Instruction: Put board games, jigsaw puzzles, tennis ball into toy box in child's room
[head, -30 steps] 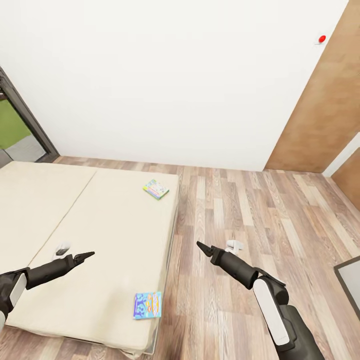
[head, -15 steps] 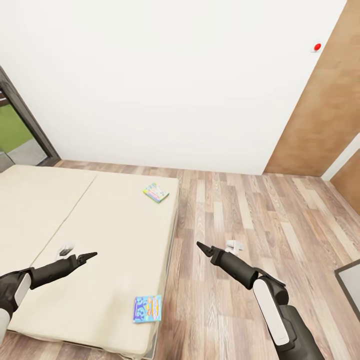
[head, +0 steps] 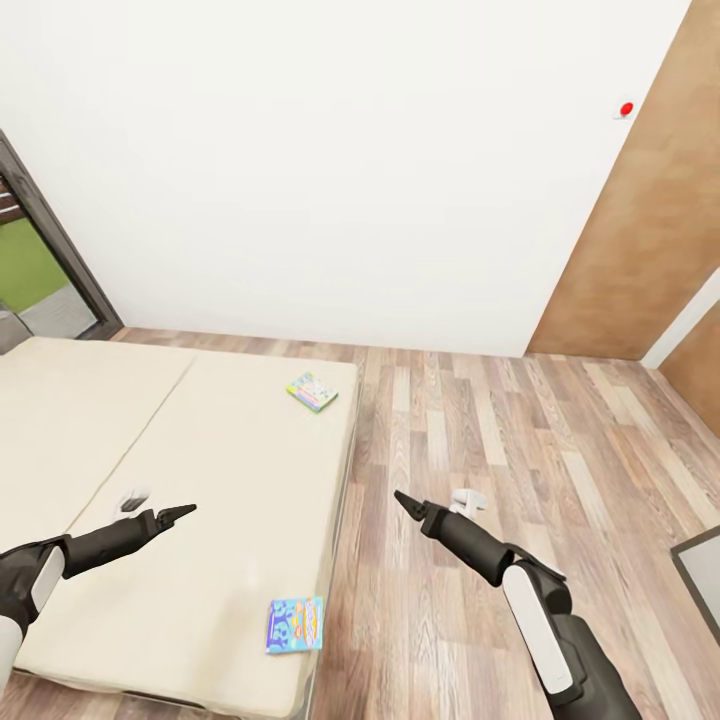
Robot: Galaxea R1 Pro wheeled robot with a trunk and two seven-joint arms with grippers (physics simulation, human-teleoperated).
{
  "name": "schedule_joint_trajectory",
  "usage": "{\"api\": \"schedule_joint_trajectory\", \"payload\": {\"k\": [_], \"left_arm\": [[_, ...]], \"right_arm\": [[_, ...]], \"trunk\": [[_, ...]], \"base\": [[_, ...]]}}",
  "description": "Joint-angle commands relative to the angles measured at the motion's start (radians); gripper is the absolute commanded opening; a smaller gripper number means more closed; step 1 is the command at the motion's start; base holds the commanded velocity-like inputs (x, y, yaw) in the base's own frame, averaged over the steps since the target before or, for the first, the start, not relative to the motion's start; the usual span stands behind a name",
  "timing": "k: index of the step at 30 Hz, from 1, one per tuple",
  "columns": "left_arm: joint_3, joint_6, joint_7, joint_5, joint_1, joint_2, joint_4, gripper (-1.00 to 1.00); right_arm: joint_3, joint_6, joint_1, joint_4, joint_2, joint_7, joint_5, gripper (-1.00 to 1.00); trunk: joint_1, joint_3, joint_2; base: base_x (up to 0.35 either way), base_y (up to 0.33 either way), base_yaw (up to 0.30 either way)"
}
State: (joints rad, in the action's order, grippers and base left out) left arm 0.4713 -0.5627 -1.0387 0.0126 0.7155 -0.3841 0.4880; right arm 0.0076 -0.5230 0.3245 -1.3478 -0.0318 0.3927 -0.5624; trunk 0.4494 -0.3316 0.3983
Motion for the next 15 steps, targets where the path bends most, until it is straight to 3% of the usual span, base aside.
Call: {"api": "schedule_joint_trajectory", "payload": {"k": [1,15], "left_arm": [[0.003,-0.01,-0.002,0.001,0.001,0.0,0.0,1.0],[0.003,-0.008,0.019,0.001,0.001,0.002,0.0,1.0]], "right_arm": [[-0.001,-0.003,0.001,0.006,0.0,0.0,-0.006,1.0],[-0.001,0.012,0.002,0.056,0.001,0.002,-0.007,1.0]], "trunk": [[0.001,0.0,0.002],[0.001,0.023,0.002]], "base": [[0.0,0.0,0.0],[0.0,0.0,0.0]]}}
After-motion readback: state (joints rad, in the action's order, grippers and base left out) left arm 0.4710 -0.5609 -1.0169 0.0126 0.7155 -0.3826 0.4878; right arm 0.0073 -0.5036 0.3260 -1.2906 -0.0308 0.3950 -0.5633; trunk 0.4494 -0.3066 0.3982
